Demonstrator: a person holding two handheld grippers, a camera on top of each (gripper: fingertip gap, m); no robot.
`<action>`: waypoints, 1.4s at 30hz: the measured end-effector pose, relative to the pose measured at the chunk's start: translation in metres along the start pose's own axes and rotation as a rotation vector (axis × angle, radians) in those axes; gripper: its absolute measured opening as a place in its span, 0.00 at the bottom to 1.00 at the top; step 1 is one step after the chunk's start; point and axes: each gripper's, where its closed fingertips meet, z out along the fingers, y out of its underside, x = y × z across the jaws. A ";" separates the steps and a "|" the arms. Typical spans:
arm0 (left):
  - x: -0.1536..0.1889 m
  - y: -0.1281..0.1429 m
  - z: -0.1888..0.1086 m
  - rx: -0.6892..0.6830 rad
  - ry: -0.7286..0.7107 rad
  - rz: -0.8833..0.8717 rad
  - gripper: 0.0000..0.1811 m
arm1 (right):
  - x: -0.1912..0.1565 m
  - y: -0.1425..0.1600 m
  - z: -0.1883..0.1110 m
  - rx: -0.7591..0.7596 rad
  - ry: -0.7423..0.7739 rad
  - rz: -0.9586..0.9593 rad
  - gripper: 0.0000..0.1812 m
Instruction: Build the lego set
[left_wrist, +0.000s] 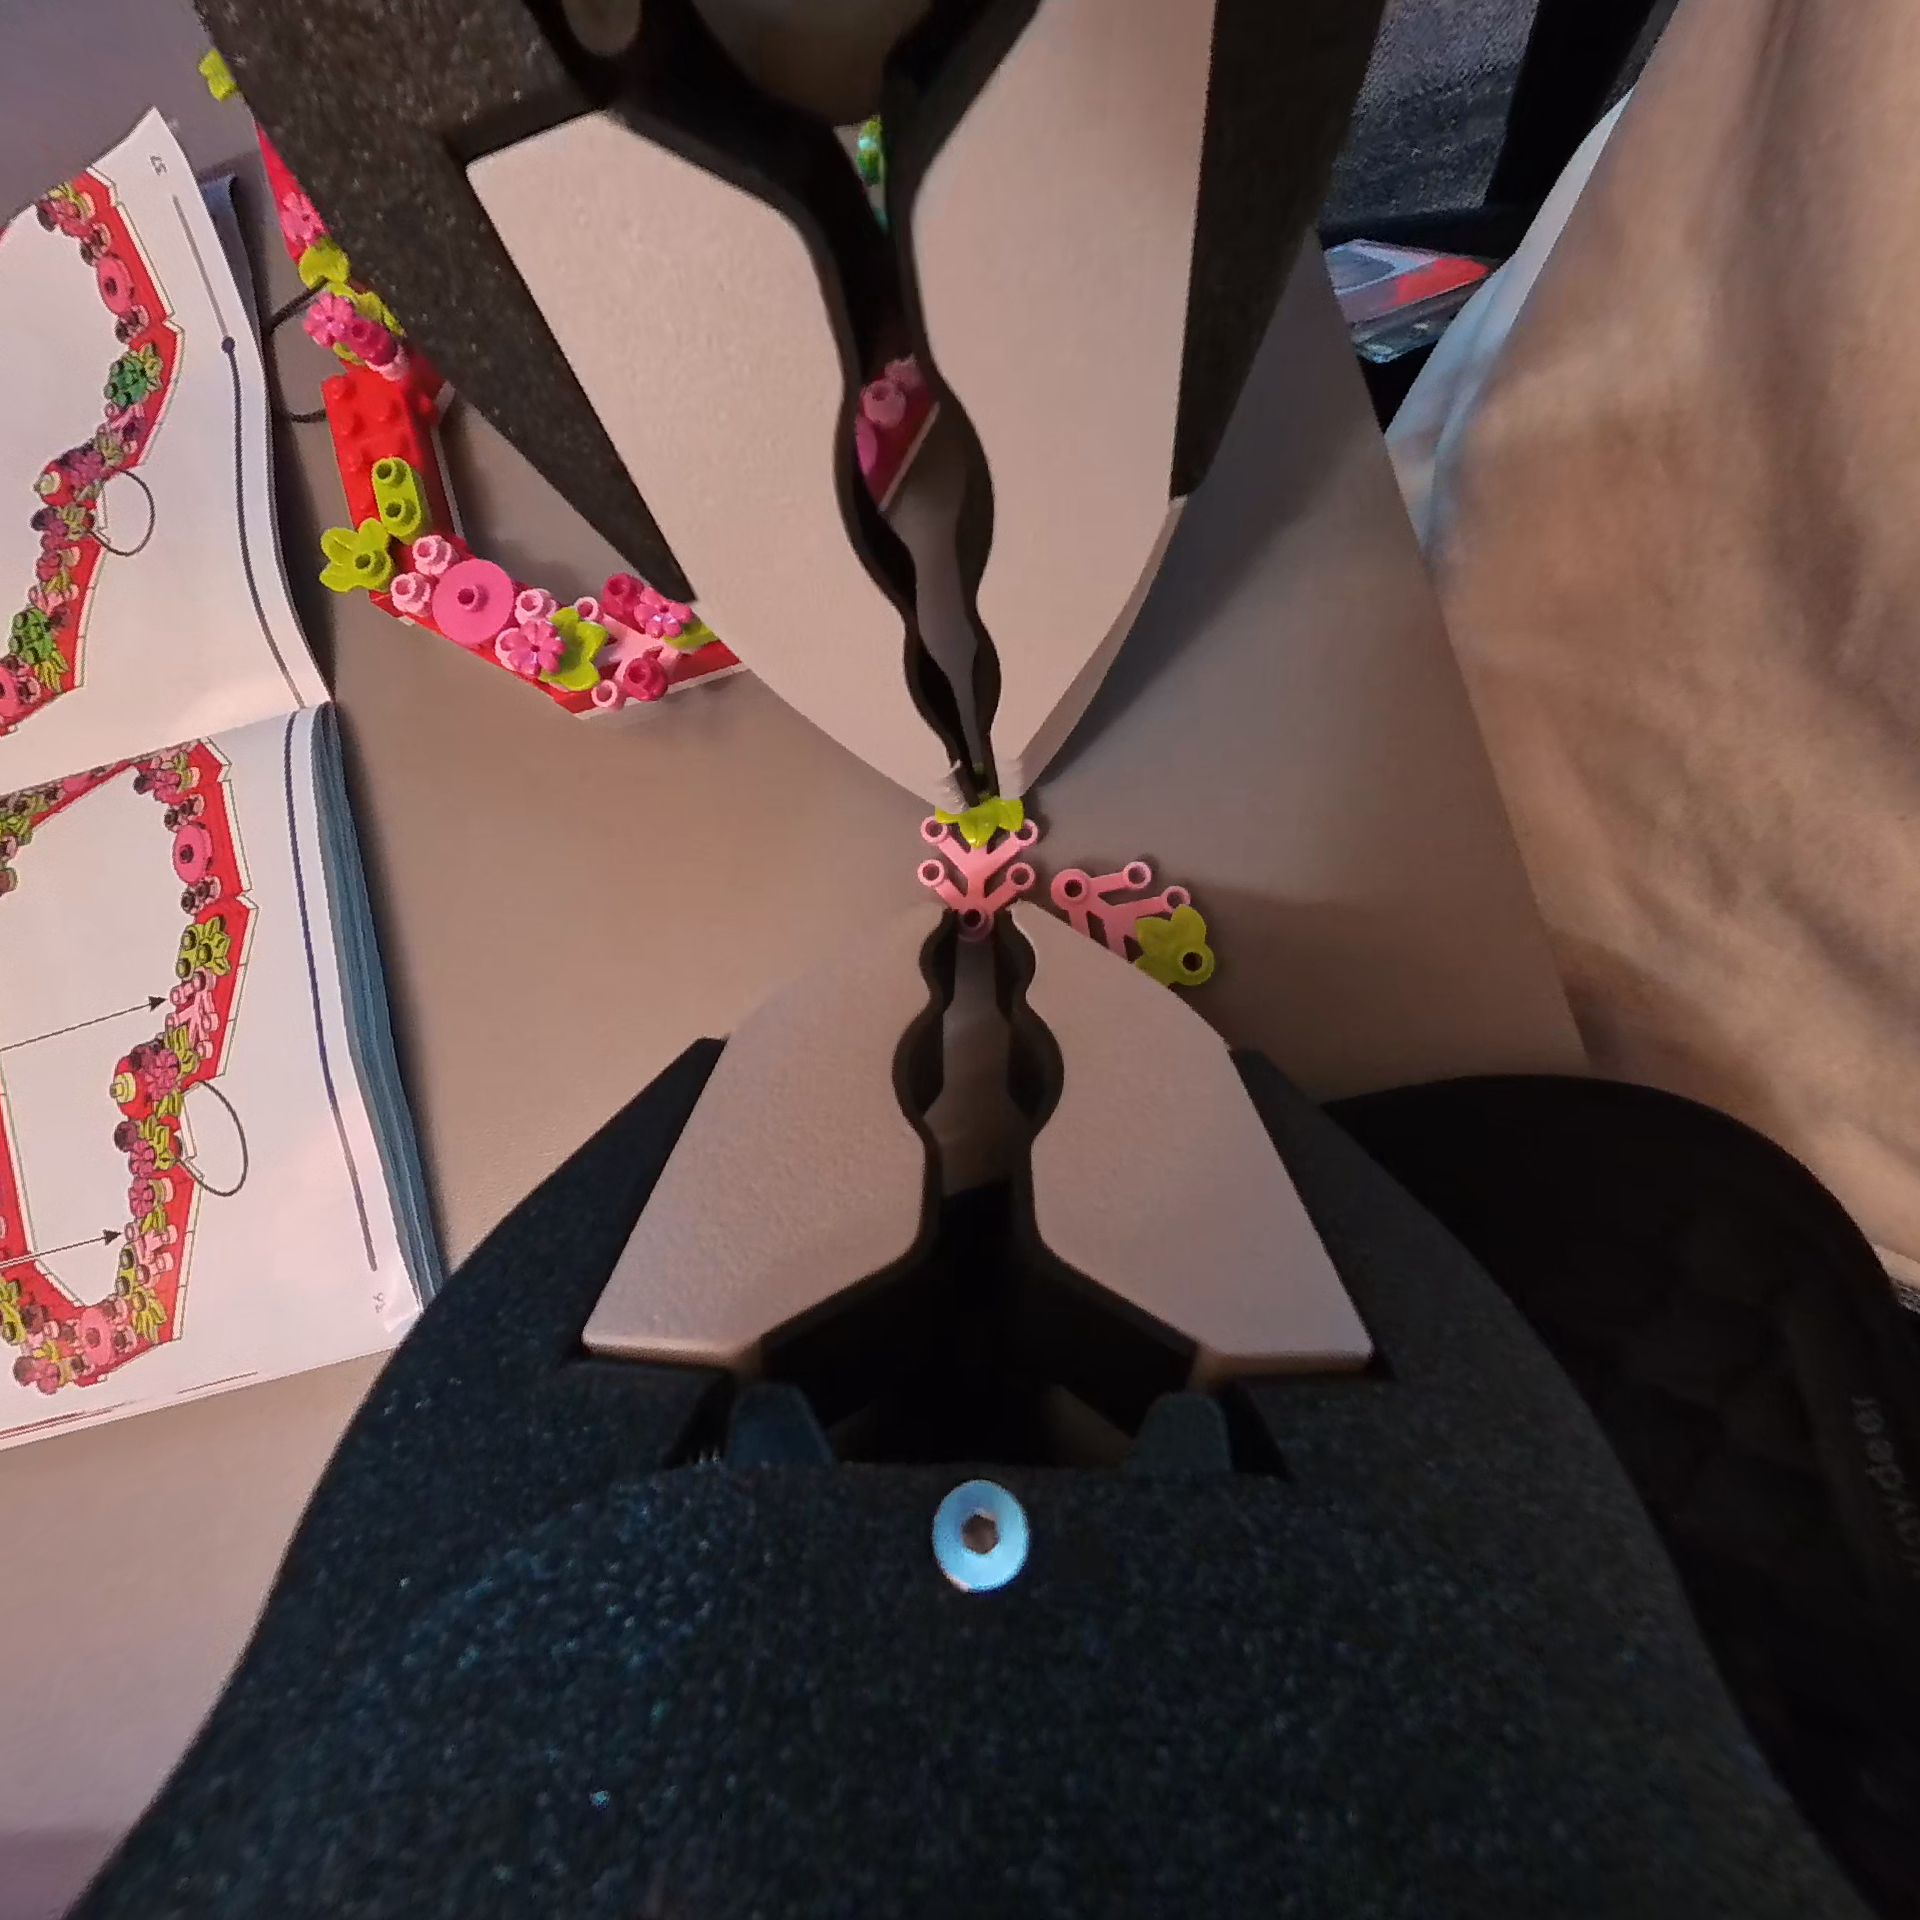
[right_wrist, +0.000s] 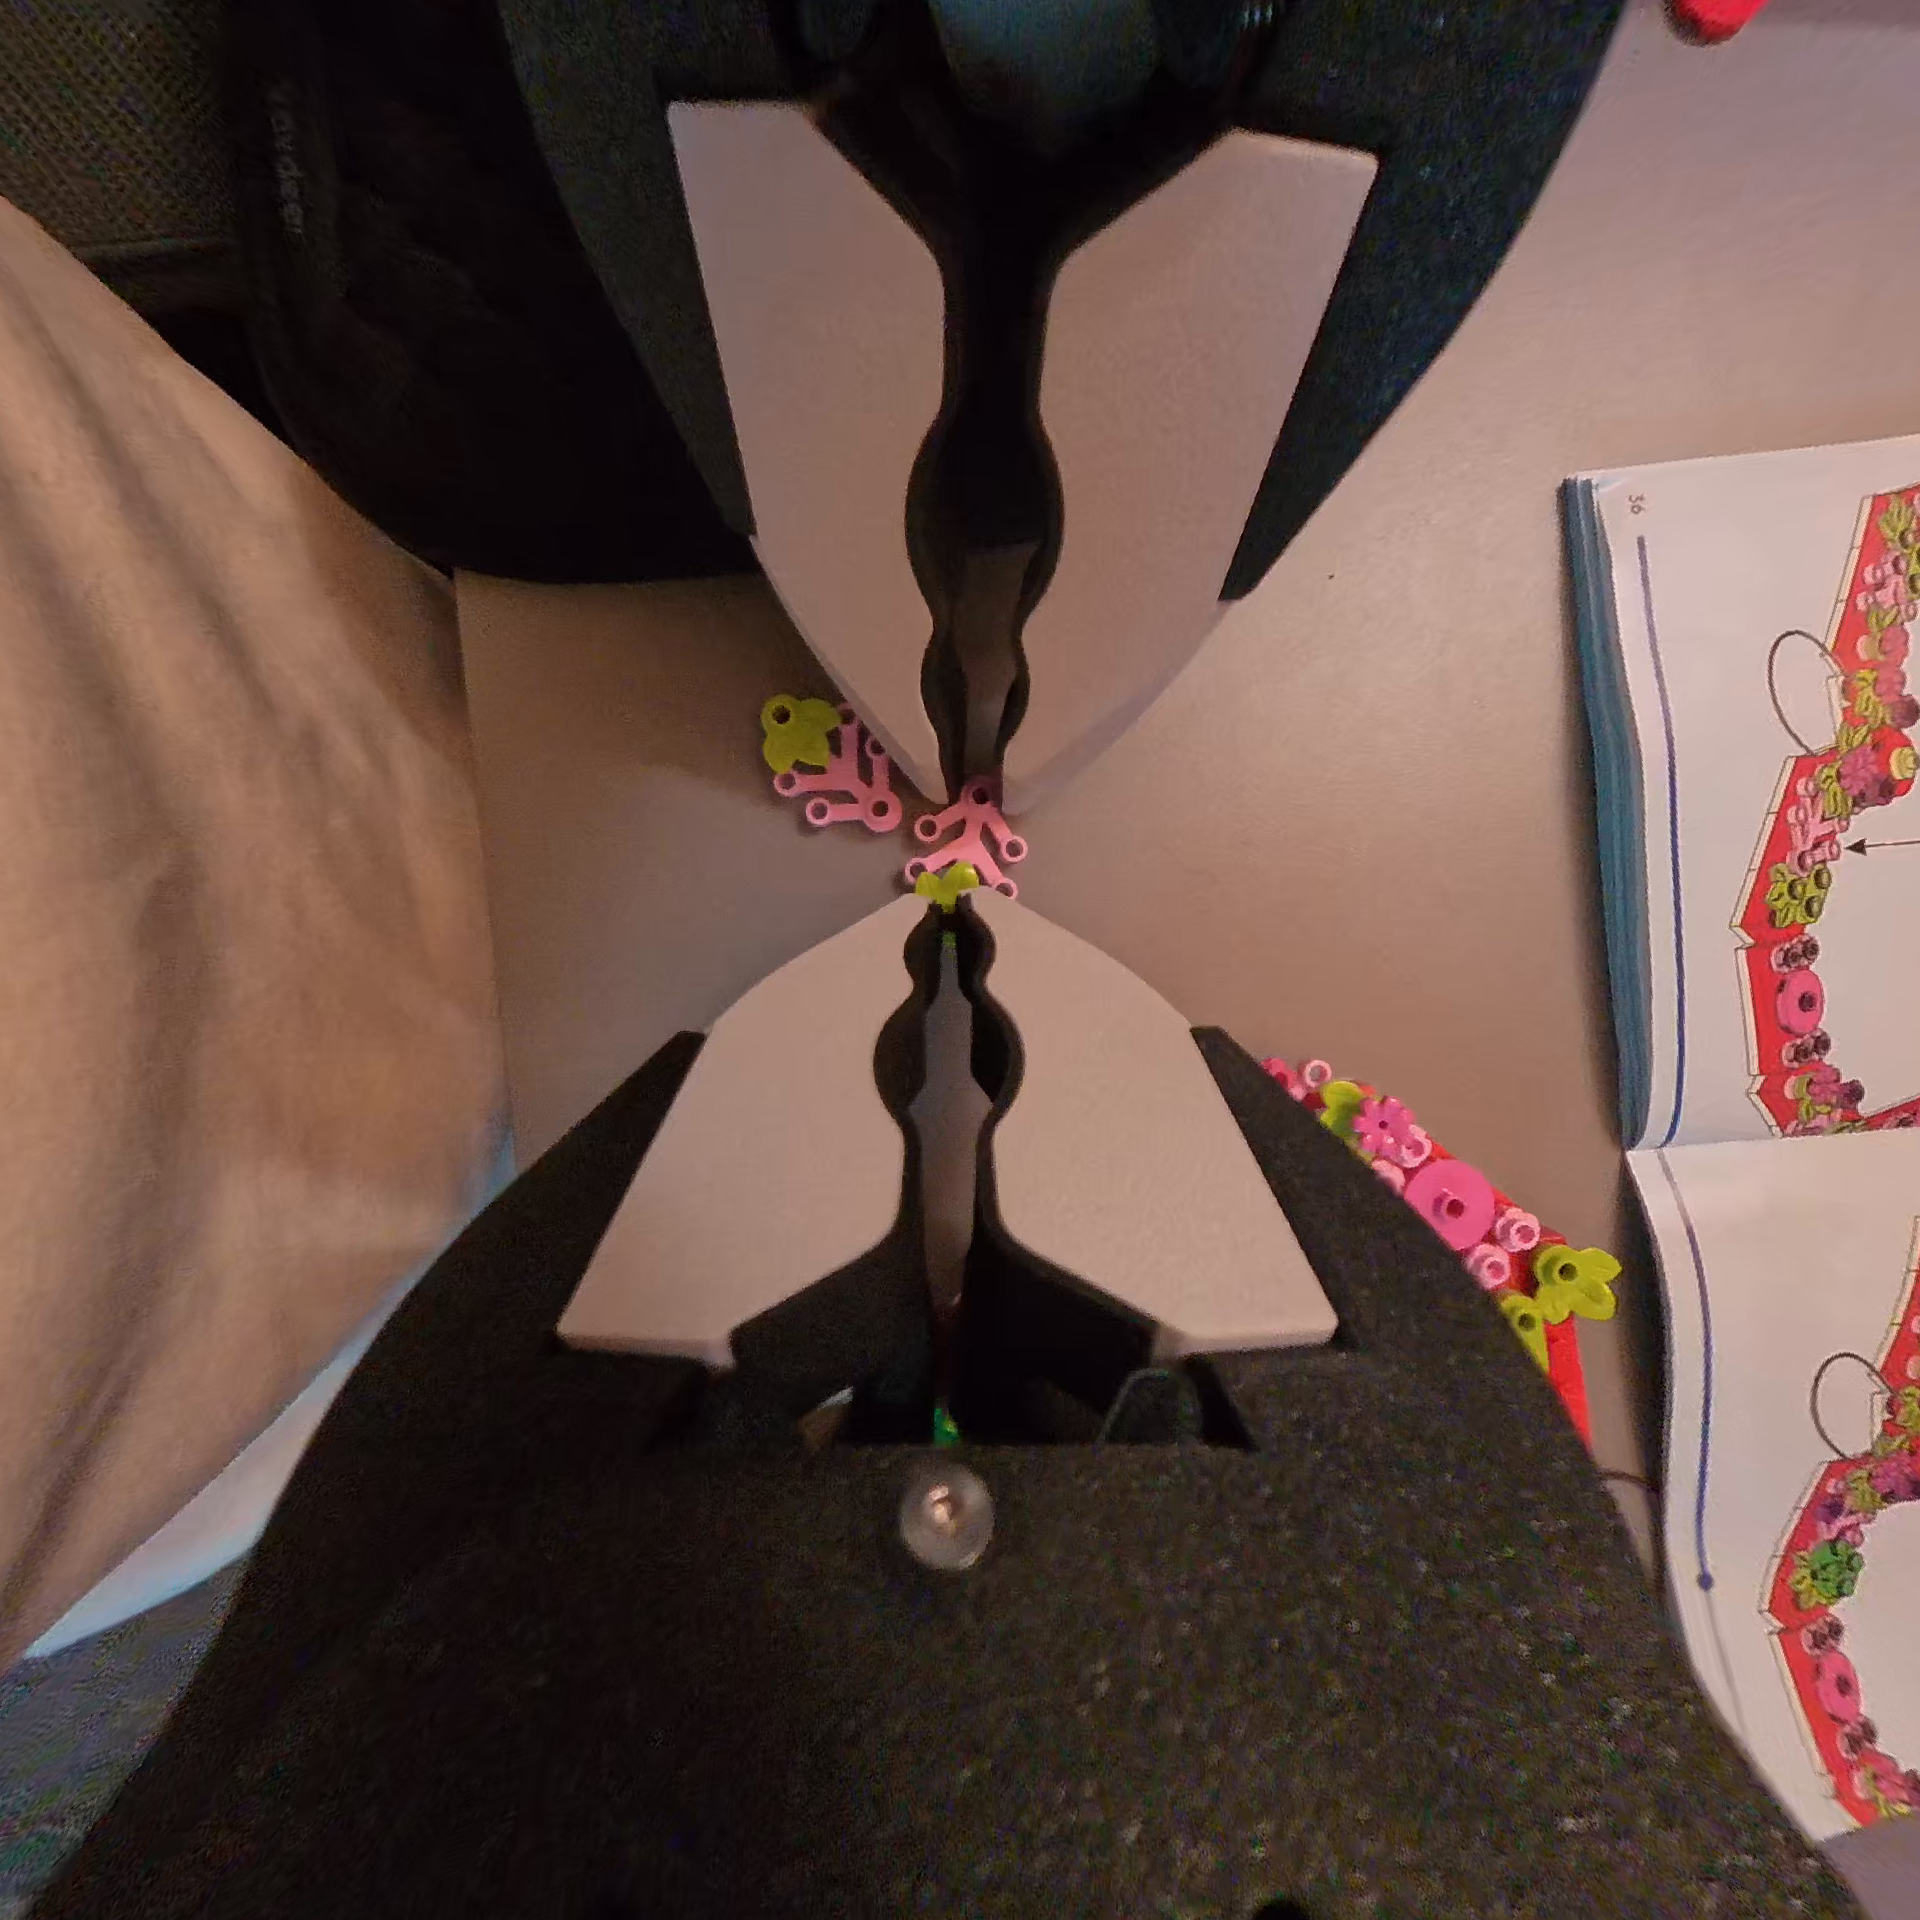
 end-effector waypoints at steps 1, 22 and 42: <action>0.000 0.000 0.000 0.002 0.001 0.001 0.04 | 0.000 0.000 0.000 0.005 -0.007 0.020 0.01; 0.001 0.000 0.000 0.009 0.006 0.006 0.04 | -0.005 0.000 -0.003 0.080 -0.043 0.112 0.14; 0.000 -0.001 0.000 0.009 -0.045 0.002 0.04 | 0.001 0.004 0.005 0.033 0.058 0.127 0.08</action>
